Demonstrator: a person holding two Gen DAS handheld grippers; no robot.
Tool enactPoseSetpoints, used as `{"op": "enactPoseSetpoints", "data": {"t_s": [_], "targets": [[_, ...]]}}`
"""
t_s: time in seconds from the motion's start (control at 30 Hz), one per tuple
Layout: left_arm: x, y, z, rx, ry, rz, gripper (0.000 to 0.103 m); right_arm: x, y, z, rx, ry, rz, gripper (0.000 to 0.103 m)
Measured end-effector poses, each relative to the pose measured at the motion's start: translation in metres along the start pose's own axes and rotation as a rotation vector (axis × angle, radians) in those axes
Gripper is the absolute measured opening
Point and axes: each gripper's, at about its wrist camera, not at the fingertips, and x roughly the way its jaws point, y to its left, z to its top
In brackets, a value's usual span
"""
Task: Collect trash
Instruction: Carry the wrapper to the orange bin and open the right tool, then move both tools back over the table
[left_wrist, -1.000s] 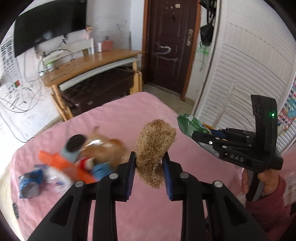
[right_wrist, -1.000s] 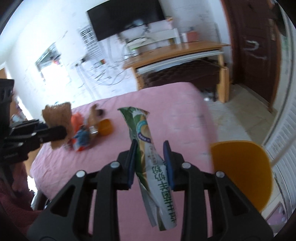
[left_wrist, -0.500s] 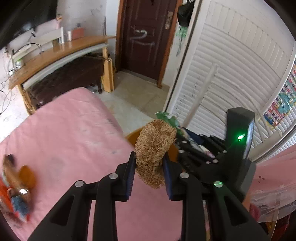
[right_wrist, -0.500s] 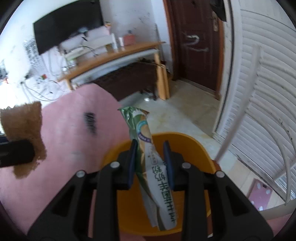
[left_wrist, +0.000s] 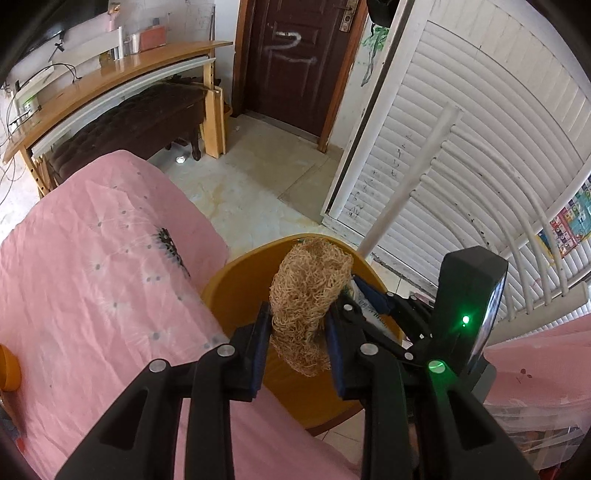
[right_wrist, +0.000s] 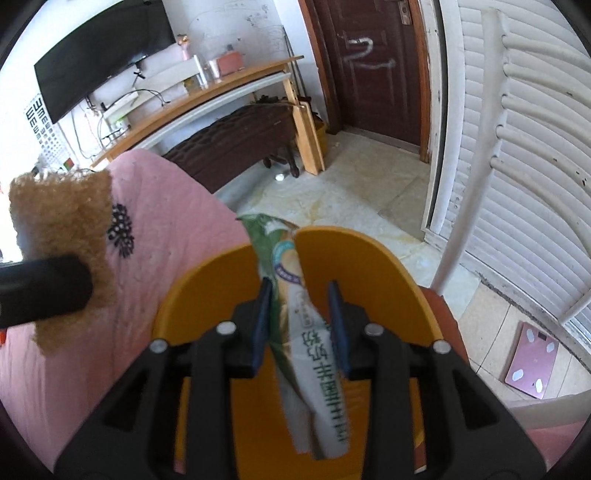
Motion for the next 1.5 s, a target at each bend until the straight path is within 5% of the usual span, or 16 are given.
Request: {"op": "enactPoseSetpoints", "data": {"t_s": [0.1, 0.17, 0.43, 0.7, 0.8, 0.93, 1.1, 1.5], "targets": [[0.005, -0.002, 0.005, -0.017, -0.001, 0.004, 0.051, -0.002, 0.000, 0.000, 0.005, -0.011, -0.008, 0.059], [0.000, 0.002, 0.005, -0.046, -0.014, -0.019, 0.080, -0.004, 0.000, 0.001, 0.006, -0.019, -0.012, 0.060], [-0.026, 0.019, 0.003, -0.099, -0.056, -0.065, 0.081, -0.014, -0.003, 0.000, 0.001, -0.040, -0.065, 0.063], [-0.085, 0.043, -0.015, -0.139, -0.180, -0.063, 0.081, -0.044, 0.018, 0.007, -0.032, -0.104, -0.057, 0.064], [-0.108, 0.057, -0.022, -0.149, -0.222, -0.049, 0.083, -0.058, 0.036, 0.012, -0.070, -0.124, -0.056, 0.073], [-0.144, 0.081, -0.036, -0.154, -0.302, 0.008, 0.086, -0.077, 0.065, 0.016, -0.116, -0.154, -0.046, 0.076], [-0.190, 0.126, -0.059, -0.163, -0.403, 0.169, 0.091, -0.094, 0.119, 0.019, -0.198, -0.179, -0.004, 0.079], [-0.266, 0.261, -0.124, -0.321, -0.464, 0.346, 0.092, -0.116, 0.264, -0.004, -0.379, -0.161, 0.210, 0.079]]}}
